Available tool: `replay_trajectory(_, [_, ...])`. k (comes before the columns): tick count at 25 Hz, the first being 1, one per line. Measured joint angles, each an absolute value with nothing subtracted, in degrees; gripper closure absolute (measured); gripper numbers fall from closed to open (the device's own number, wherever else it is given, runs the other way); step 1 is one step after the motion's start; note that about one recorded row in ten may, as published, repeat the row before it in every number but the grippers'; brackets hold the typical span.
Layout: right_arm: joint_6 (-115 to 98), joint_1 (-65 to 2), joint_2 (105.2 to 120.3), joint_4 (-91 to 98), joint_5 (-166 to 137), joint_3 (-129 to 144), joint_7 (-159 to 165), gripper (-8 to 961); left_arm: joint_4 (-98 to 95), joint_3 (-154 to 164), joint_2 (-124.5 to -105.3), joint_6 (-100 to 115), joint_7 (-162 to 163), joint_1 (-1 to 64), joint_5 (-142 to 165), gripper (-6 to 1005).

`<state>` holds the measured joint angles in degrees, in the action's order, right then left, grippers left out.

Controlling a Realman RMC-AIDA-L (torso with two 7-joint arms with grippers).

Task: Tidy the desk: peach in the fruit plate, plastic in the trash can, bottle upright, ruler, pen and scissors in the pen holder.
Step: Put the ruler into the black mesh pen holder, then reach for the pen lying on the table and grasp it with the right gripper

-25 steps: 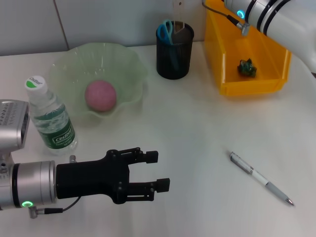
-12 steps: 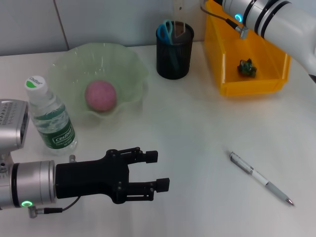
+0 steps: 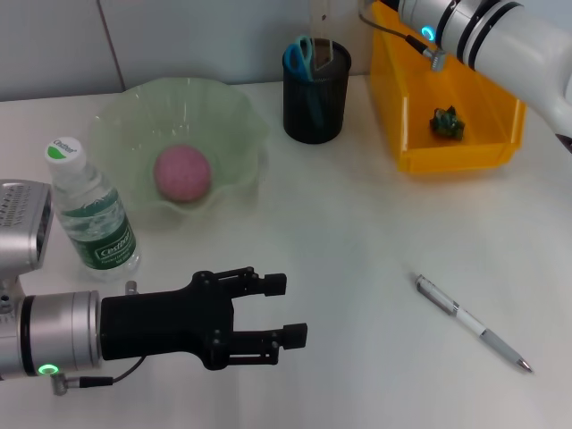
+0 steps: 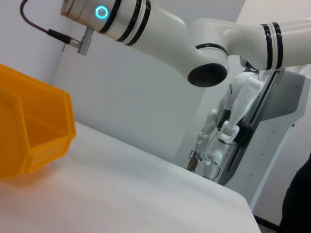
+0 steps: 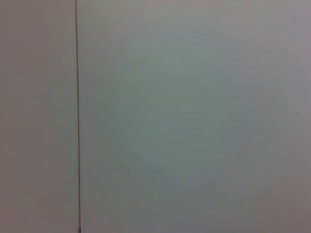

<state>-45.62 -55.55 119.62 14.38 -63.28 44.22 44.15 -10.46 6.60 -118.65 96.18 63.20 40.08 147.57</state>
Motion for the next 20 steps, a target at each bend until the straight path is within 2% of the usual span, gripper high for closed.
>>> replay_trajectory(15, [-45.52, -55.72, 119.61, 14.17, -63.28, 44.2, 44.12, 477, -10.46, 6.71, -118.56, 96.68, 63.21, 39.91, 147.57, 192])
replay_trajectory(20, [-45.7, -55.72, 119.62, 14.14, -63.28, 44.01, 44.12, 323, -10.46, 6.78, -118.56, 96.76, 63.25, 39.9, 147.57, 192])
